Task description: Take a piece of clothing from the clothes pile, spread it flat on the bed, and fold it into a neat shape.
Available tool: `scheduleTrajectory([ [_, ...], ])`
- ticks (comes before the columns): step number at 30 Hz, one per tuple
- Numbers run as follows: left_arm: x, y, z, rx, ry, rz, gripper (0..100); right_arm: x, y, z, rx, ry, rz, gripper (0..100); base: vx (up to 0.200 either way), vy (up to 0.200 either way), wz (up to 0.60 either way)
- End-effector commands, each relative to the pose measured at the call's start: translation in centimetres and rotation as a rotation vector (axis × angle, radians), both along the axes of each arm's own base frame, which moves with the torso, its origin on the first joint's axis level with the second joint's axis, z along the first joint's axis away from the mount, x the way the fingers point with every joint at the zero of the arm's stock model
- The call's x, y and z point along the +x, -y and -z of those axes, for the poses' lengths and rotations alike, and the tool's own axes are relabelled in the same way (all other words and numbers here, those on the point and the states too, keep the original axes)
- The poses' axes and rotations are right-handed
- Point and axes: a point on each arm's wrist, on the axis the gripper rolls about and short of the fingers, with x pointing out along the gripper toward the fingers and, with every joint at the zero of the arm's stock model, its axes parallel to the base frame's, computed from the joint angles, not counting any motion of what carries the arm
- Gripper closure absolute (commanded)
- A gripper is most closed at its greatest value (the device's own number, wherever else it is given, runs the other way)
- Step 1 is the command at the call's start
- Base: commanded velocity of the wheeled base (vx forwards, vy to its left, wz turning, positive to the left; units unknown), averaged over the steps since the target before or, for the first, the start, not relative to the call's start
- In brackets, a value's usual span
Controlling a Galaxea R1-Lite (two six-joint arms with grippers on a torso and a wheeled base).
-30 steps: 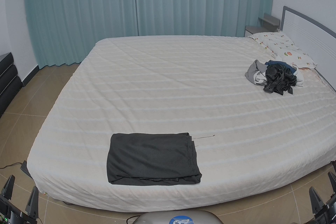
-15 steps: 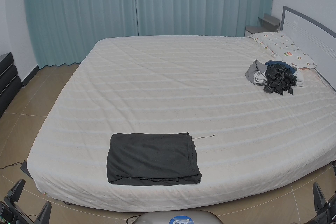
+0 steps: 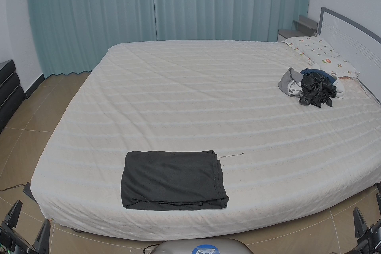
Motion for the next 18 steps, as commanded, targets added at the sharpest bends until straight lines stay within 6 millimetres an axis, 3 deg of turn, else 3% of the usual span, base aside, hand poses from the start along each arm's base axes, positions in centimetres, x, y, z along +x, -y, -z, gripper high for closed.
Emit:
scheduleTrajectory([
  [1, 0.15, -0.21, 0.97, -0.006, -0.066, -0.102, 0, 0.05, 0.01, 0.39, 0.008, 0.005, 0.003, 0, 0.0, 0.0, 0.0],
  [18, 0.14, -0.14, 0.96, -0.008, -0.063, -0.067, 0, 0.05, -0.02, 0.39, 0.001, 0.005, -0.012, 0, 0.0, 0.0, 0.0],
])
